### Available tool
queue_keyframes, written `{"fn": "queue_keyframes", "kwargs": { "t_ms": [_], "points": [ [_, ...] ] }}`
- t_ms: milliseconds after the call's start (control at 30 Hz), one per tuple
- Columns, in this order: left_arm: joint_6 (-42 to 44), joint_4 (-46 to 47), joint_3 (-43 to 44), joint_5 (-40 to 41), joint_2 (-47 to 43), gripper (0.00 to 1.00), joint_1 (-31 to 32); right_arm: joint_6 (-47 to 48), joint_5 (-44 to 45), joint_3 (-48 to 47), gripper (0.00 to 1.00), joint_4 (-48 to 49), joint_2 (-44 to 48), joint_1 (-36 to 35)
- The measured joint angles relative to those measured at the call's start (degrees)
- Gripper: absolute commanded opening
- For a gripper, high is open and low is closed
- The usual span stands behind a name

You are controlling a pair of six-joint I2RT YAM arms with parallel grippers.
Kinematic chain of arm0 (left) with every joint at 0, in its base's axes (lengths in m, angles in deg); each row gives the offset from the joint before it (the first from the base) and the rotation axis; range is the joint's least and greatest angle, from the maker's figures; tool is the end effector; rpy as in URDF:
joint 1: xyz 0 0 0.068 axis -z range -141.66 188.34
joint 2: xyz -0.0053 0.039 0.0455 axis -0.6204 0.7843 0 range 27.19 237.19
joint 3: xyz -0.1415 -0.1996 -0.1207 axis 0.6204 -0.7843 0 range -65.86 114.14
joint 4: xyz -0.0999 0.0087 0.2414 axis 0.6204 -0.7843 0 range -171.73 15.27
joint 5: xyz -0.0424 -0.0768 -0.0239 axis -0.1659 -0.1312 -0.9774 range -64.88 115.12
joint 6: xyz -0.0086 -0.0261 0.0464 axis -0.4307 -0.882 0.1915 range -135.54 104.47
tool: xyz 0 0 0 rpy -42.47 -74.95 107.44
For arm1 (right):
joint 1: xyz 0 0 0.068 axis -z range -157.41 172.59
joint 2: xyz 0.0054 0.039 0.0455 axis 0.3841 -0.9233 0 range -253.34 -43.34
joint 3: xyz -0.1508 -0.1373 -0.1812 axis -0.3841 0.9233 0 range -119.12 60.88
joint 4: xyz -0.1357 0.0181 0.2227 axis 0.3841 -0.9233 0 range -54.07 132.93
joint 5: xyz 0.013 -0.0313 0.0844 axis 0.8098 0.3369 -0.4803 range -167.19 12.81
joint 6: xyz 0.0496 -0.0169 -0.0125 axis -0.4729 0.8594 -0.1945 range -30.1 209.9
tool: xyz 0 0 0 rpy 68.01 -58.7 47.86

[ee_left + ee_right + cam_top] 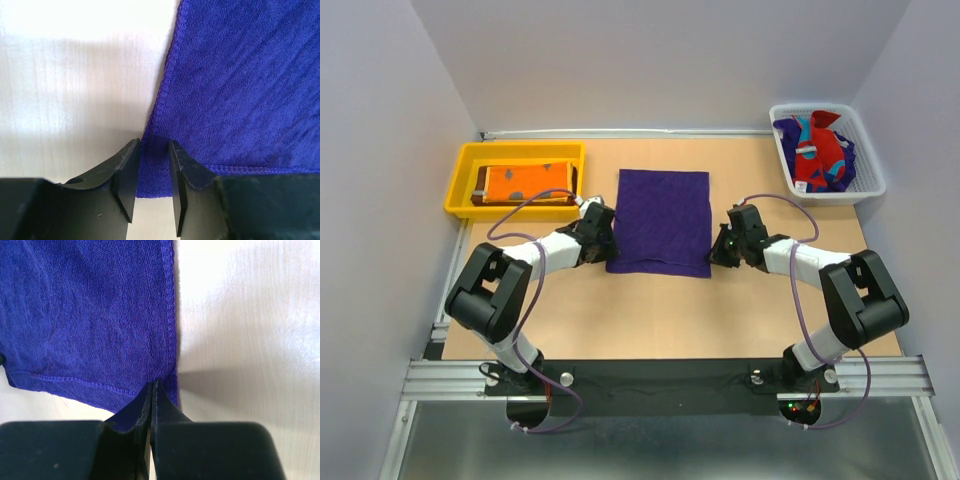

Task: Fold and stack the towels
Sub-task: Fold the towel

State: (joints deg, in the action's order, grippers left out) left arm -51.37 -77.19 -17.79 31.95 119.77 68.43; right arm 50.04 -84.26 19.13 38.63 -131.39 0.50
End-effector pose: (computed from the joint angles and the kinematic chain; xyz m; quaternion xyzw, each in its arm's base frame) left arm 0.2818 -0.1584 0.1684 -0.0684 0.9264 -0.1527 0.3374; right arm 0.2698 0.1143 0.1573 0.1246 0.9316 0.2230 0.2586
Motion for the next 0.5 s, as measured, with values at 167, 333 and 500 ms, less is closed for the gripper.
{"fn": "queue_keyframes", "kwargs": {
  "t_ms": [167, 333, 500],
  "points": [
    [0.0, -0.5, 0.8, 0.5, 0.7, 0.34, 0.9, 0.0, -0.1, 0.0, 0.00, 0.0, 0.0, 0.0],
    [0.0, -1.0, 1.6, 0.9, 1.0, 0.34, 1.6, 0.0, -0.1, 0.0, 0.01, 0.1, 0.0, 0.0],
    [0.2, -2.4, 2.8, 1.9, 1.1, 0.33, 2.4, 0.0, -0.2, 0.0, 0.01, 0.1, 0.0, 0.0]
  ]
}}
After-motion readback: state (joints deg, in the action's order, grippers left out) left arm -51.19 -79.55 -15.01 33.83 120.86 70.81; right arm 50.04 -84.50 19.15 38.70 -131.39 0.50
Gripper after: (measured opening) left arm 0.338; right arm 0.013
